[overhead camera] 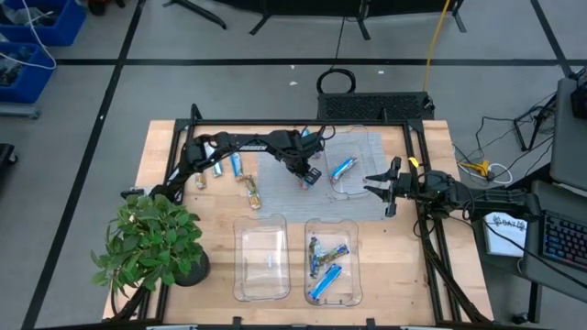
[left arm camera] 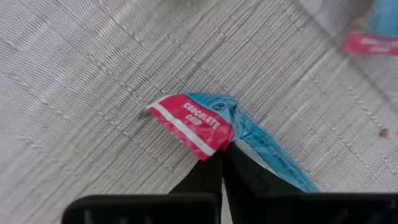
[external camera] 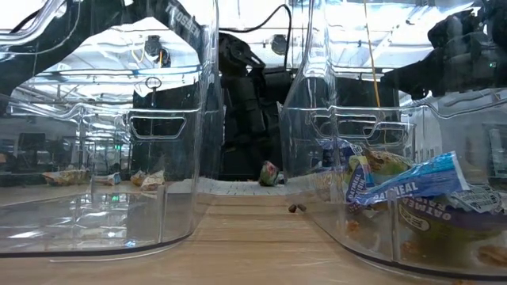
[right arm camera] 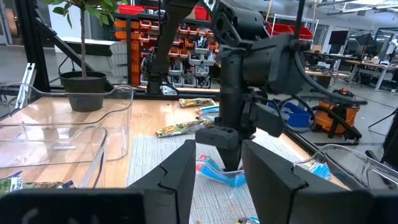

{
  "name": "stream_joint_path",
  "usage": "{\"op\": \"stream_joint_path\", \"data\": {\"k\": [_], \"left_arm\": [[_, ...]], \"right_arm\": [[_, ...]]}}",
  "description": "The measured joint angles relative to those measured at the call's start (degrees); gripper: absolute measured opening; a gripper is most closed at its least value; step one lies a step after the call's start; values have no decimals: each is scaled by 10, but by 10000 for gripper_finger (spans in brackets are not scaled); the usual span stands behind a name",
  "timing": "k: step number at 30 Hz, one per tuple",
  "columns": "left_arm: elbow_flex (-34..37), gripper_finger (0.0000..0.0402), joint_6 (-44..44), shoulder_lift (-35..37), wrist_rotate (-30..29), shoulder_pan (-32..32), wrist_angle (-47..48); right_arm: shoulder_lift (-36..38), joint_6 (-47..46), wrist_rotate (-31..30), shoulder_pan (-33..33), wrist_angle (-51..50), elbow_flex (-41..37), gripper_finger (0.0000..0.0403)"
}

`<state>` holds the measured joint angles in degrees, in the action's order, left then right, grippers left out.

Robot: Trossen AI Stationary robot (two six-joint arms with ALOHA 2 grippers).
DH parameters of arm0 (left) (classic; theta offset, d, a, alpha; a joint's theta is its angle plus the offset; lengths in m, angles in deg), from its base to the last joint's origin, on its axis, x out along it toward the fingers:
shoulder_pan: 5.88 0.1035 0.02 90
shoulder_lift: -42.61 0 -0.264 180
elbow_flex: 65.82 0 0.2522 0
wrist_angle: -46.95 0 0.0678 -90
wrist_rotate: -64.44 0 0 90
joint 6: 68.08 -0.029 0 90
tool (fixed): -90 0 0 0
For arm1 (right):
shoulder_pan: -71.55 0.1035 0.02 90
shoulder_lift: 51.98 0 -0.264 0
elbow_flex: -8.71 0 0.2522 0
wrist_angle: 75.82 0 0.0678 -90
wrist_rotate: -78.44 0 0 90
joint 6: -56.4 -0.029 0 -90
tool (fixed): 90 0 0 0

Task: Pick and place Granola Bars by type
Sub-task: Put the bottom red granola bar into the top transparent bin

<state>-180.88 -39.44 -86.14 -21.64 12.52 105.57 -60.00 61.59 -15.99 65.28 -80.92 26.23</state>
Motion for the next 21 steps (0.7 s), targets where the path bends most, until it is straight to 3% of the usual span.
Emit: {"op": "stream_joint_path", "data": {"k": [16,21], "left_arm": [[-1,2,-61,135,-57,-20,-27],[-2,1,-81,152,-10,-16,-129]], "right_arm": [[0,0,0,0,0,0,121],[0,0,0,0,0,0,125]]}}
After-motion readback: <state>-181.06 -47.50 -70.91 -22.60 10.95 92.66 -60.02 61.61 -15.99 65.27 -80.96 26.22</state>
